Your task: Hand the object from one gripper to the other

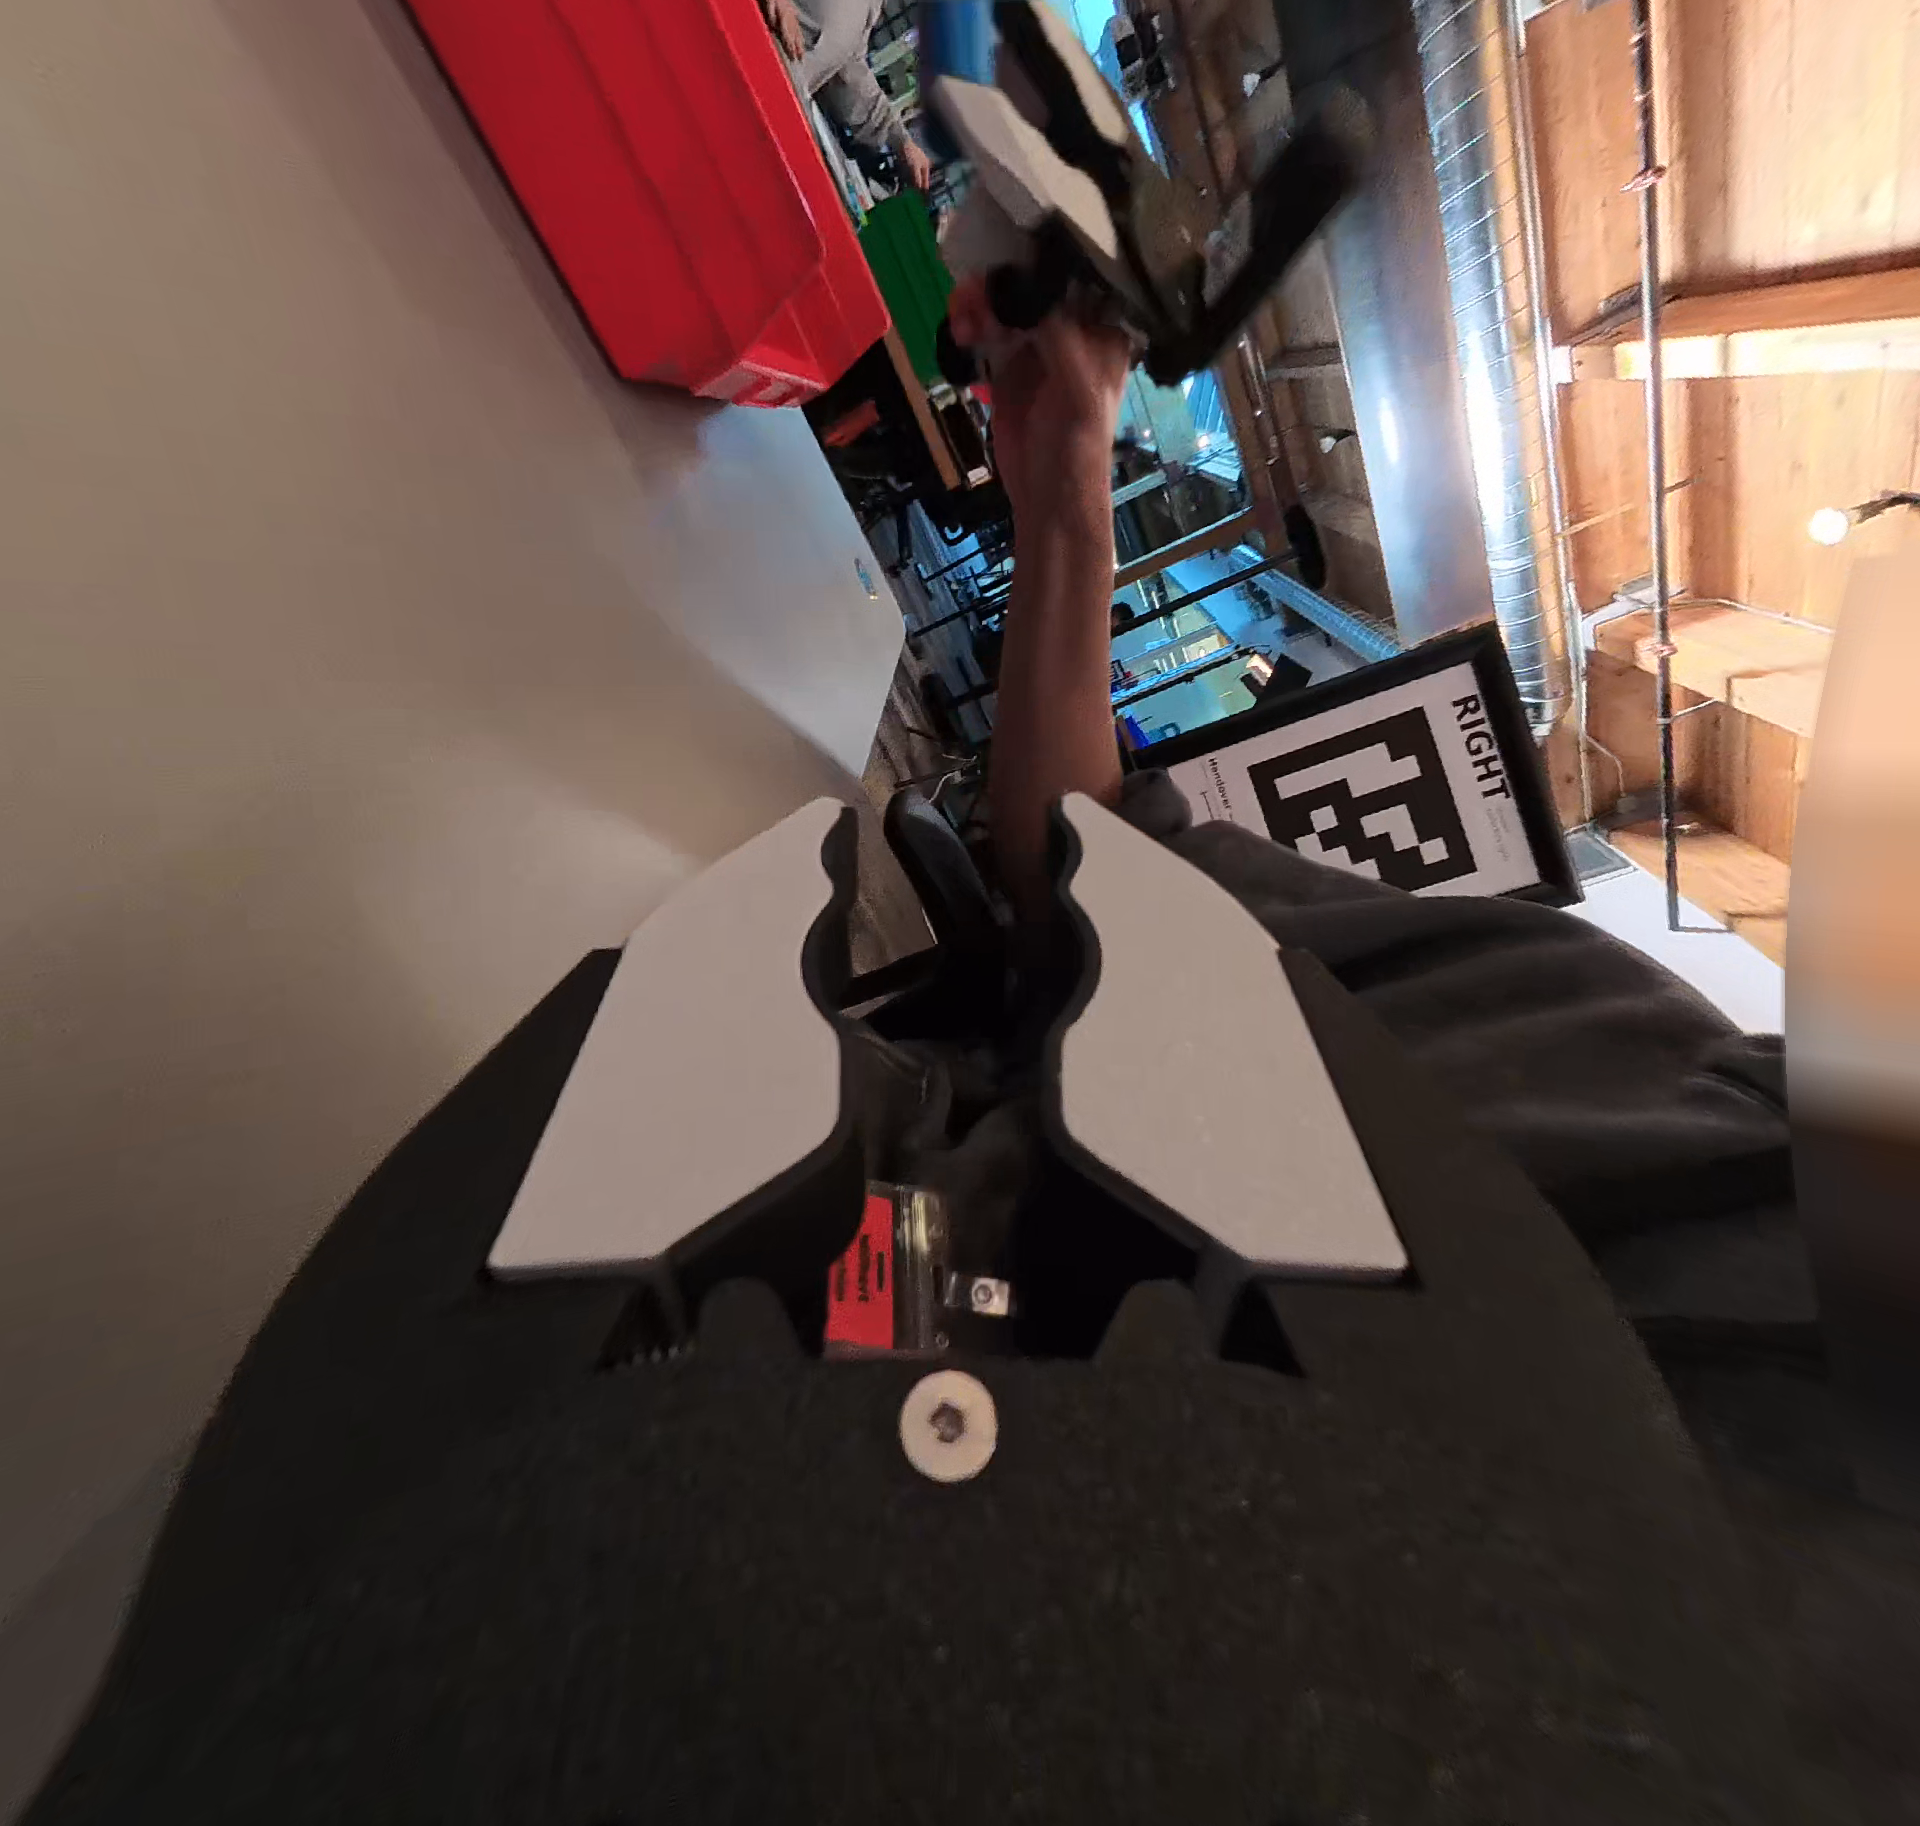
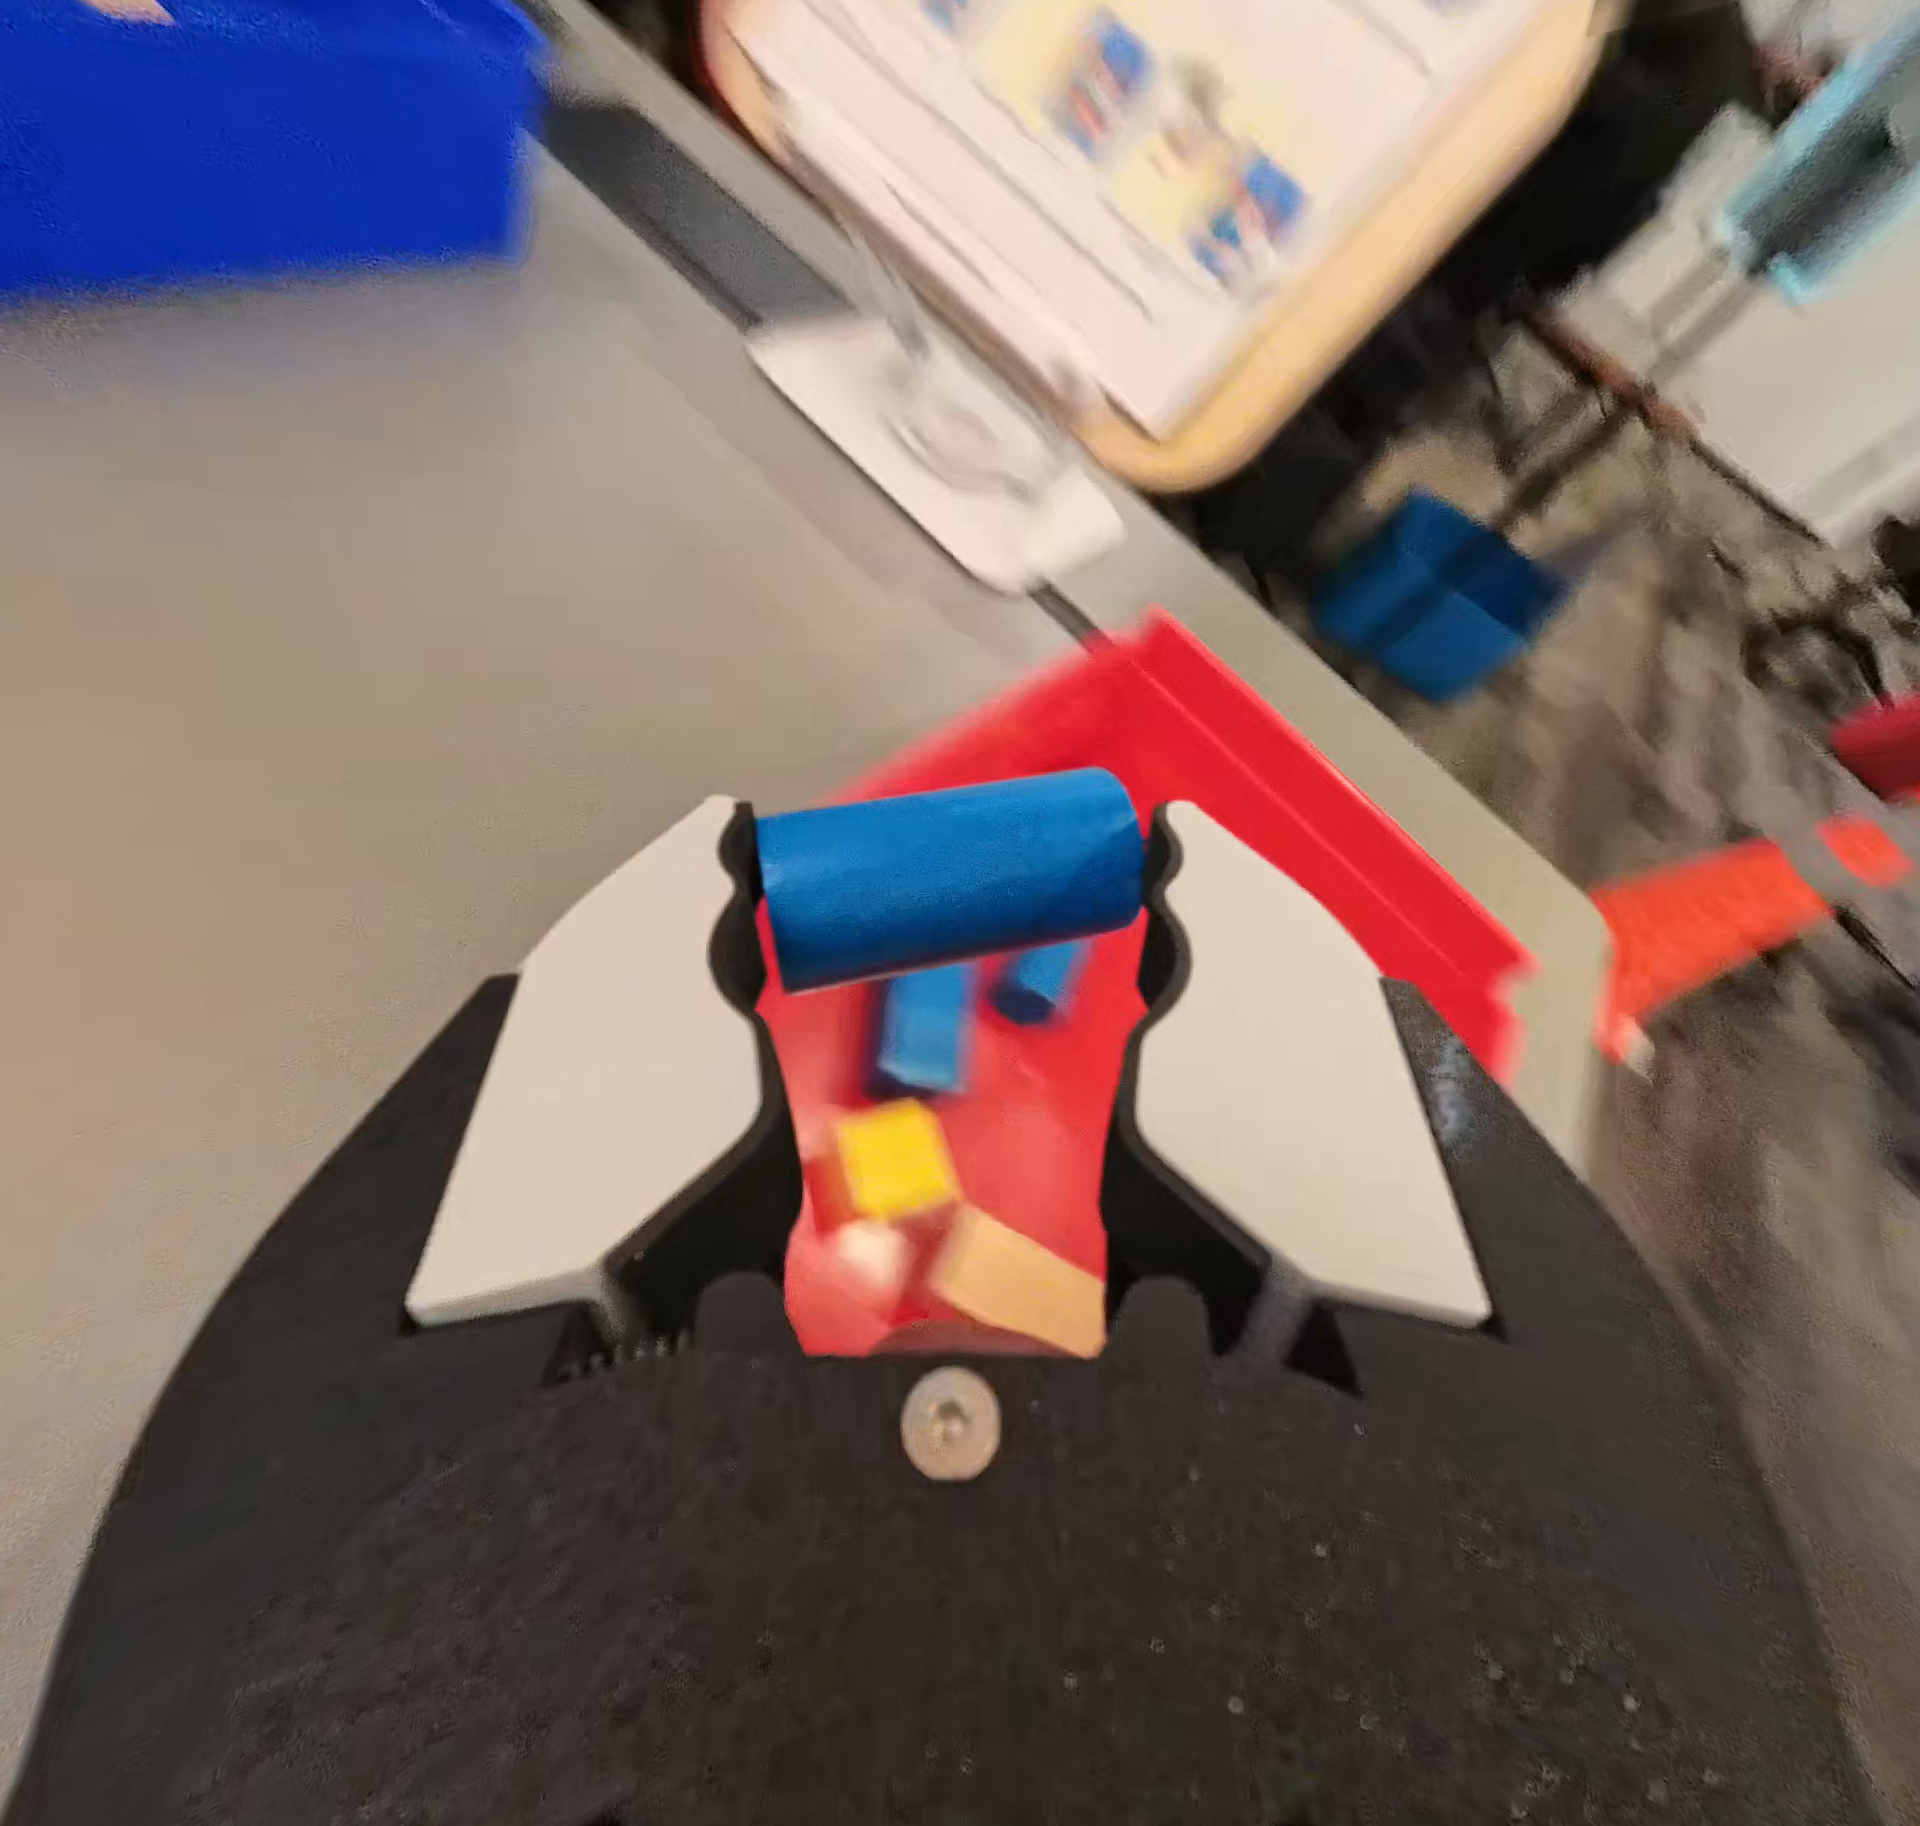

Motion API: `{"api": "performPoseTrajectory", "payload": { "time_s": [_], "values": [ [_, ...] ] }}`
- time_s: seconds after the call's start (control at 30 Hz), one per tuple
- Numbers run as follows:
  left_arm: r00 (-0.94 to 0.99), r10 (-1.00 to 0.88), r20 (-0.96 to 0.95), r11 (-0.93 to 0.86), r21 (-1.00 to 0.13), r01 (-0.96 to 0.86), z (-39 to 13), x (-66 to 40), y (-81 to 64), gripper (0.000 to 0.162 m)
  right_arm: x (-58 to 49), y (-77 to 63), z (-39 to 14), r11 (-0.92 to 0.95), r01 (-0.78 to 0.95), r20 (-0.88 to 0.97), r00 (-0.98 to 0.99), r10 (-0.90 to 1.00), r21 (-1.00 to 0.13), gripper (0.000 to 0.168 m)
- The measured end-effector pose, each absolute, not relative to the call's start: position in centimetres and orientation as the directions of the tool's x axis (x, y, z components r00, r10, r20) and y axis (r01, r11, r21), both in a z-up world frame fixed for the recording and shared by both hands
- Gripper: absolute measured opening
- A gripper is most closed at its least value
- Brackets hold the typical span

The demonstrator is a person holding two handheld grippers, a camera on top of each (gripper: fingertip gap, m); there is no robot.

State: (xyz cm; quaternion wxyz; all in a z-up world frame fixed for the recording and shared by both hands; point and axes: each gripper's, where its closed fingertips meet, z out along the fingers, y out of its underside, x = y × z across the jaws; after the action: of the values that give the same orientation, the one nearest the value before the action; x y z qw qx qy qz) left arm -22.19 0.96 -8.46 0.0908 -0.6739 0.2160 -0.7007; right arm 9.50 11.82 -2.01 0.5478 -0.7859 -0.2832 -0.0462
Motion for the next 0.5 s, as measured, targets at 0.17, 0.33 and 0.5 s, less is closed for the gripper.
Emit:
{"api": "performPoseTrajectory", "payload": {
  "time_s": [0.17, 0.33, 0.5],
  "values": [
    [-0.040, -0.461, 0.887, -0.867, -0.459, -0.196, -8.9, -21.9, 0.5, 0.033, 19.9, 16.0, -9.6, -0.688, 0.480, 0.306, 0.877, 0.370, -0.545, 0.070],
    [-0.007, -0.519, 0.855, -0.831, -0.506, -0.231, -9.1, -21.7, -0.1, 0.033, 22.1, 15.2, -16.3, -0.910, 0.359, 0.211, 0.925, 0.317, -0.206, 0.071],
    [-0.009, -0.518, 0.855, -0.829, -0.504, -0.241, -9.2, -21.5, -0.3, 0.033, 22.2, 14.8, -19.1, -0.974, 0.222, 0.182, 0.961, 0.209, -0.049, 0.071]
  ]
}}
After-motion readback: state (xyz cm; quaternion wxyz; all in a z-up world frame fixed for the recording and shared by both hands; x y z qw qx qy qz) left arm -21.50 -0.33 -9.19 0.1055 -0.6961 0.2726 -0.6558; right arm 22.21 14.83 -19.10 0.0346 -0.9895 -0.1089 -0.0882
